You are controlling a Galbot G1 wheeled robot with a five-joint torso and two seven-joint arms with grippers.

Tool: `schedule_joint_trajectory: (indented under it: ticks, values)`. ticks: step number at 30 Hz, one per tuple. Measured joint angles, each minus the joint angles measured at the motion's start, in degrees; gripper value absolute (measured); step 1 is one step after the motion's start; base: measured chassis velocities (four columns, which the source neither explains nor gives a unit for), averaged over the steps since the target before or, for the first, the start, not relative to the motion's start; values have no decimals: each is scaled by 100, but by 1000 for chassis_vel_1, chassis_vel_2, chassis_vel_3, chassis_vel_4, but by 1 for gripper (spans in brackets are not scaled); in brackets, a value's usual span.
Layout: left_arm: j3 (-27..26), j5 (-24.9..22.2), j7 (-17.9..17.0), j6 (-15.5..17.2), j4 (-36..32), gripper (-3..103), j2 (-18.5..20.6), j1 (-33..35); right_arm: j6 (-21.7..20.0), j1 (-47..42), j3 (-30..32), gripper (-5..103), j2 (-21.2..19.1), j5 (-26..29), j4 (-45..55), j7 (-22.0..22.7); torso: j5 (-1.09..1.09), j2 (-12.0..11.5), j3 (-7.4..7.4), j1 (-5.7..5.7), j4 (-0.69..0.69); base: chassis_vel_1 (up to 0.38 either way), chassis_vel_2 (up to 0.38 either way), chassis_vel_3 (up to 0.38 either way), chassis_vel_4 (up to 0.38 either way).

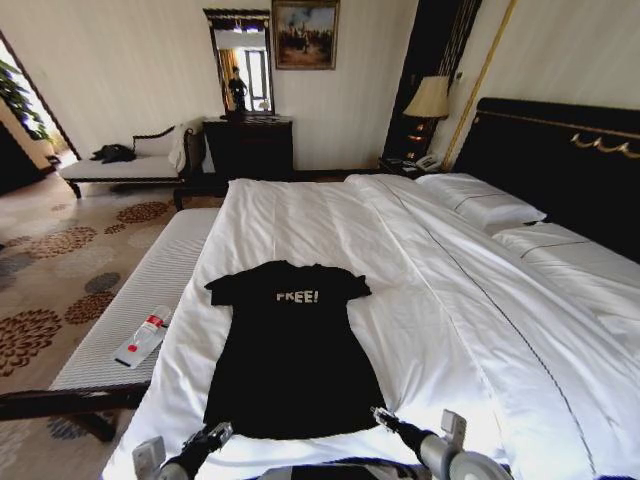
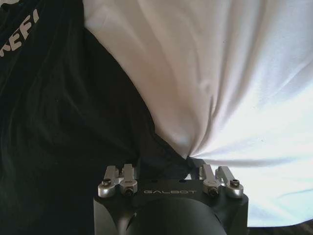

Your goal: Fold the clothes on the bed.

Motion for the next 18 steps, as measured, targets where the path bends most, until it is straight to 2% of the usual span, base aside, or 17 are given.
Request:
schedule_joint_trajectory:
  ticks: [1, 2, 4, 5, 7, 8, 9, 10, 12, 14, 18]
  values:
    - [-3, 6, 0, -9, 0, 36, -2, 7, 0, -5, 8, 47, 0, 0, 10, 0, 0, 0, 0, 0, 0, 0, 0, 0, 0]
    - [-5, 14, 0, -20, 0, 36, -3, 15, 1, -8, 16, 47, -1, 2, 20, 0, 1, 0, 0, 0, 0, 0, 0, 0, 0]
    - [-7, 34, 0, -41, -4, 25, -12, 28, 3, -14, 29, 36, -9, 7, 33, -1, 1, 0, 0, 0, 1, 0, 0, 0, 0]
    - [-7, 34, 0, -41, -4, 25, -12, 28, 3, -14, 29, 36, -9, 7, 33, -1, 1, 0, 0, 0, 1, 0, 0, 0, 0]
    - [-8, 62, -1, -75, -7, 15, -28, 48, 8, -18, 35, 25, -11, 14, 55, 7, 2, 0, 0, 0, 2, 0, 0, 0, 0]
    - [-9, 74, -1, -95, -6, 10, -37, 60, 10, -24, 35, 25, -7, 16, 67, 27, 2, 0, 0, 1, 3, 0, 0, 0, 0]
    - [-13, 81, -1, -108, -5, 10, -45, 73, 10, -29, 32, 20, -3, 21, 78, 51, 2, 0, 0, 1, 3, 0, 0, 0, 0]
    - [-13, 81, -1, -108, -5, 10, -45, 73, 10, -29, 32, 20, -3, 21, 78, 51, 2, 0, 0, 1, 3, 0, 0, 0, 0]
    - [-20, 91, -1, -125, -1, 1, -68, 101, -4, -53, 31, 9, 0, 35, 109, 84, 3, 0, 0, 1, 3, 0, 0, 0, 0]
    - [-32, 113, 1, -139, -4, 0, -113, 144, -23, -92, 30, 2, 0, 43, 155, 140, 2, -1, 0, 1, 3, 0, 0, 0, 0]
    - [-123, 165, 11, -183, -66, 0, -139, 326, -53, -226, 96, 1, -22, 57, 296, 231, 2, 0, 0, 1, 3, 0, 0, 0, 0]
